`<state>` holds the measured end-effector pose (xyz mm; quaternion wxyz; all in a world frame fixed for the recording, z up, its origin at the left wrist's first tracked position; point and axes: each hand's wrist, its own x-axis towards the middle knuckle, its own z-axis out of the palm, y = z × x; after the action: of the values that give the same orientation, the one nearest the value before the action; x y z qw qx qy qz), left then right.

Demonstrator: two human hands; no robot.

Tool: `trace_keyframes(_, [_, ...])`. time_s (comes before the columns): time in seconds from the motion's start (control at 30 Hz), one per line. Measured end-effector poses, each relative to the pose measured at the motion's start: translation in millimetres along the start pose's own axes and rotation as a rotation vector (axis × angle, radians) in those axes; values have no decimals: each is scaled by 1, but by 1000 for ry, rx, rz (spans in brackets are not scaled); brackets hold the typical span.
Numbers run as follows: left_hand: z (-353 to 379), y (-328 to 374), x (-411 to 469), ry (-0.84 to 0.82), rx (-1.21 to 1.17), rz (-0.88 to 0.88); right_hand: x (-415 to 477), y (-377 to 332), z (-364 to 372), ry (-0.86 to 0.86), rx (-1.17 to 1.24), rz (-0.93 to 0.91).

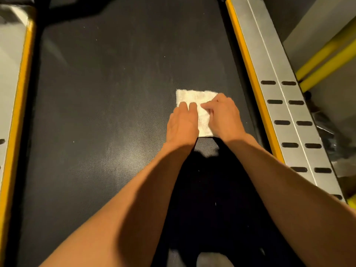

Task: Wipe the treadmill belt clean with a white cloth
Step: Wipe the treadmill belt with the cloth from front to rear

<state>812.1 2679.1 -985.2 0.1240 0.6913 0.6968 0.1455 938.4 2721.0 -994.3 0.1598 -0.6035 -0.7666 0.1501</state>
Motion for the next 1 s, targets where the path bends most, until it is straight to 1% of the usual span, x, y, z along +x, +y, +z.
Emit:
trace_keyframes(0.13, [-3,9,-4,-54,21,7,-5,0,3,8,34,48])
trace_keyframes(0.27, [-3,11,-20,-109,-4,55,-42,2,3,72,58,-54])
trace_keyframes(0.4, [2,15,-9,-76,-12,83,-28,9,-16,-43,-57,62])
trace_keyframes(0.5, [9,28,-4,-99,-30,83,-18,11,-31,-49,-106,51])
trace_keyframes(0.57, [11,33,-11,-129,-27,72,-27,9,-27,-62,-100,115])
trace_keyframes(0.7, [12,26,-32,-179,1,105,-42,7,-7,-60,16,336])
trace_keyframes(0.77, [7,20,-27,-166,30,136,-29,13,-5,-53,35,429])
trace_keyframes(0.8, [6,18,-21,-134,59,157,-23,13,-7,-45,46,438])
trace_keyframes(0.9, [9,16,-1,-38,130,192,-10,15,-10,-2,-24,320])
trace_keyframes(1.0, [23,22,-1,57,84,192,-15,16,-14,-54,-181,193])
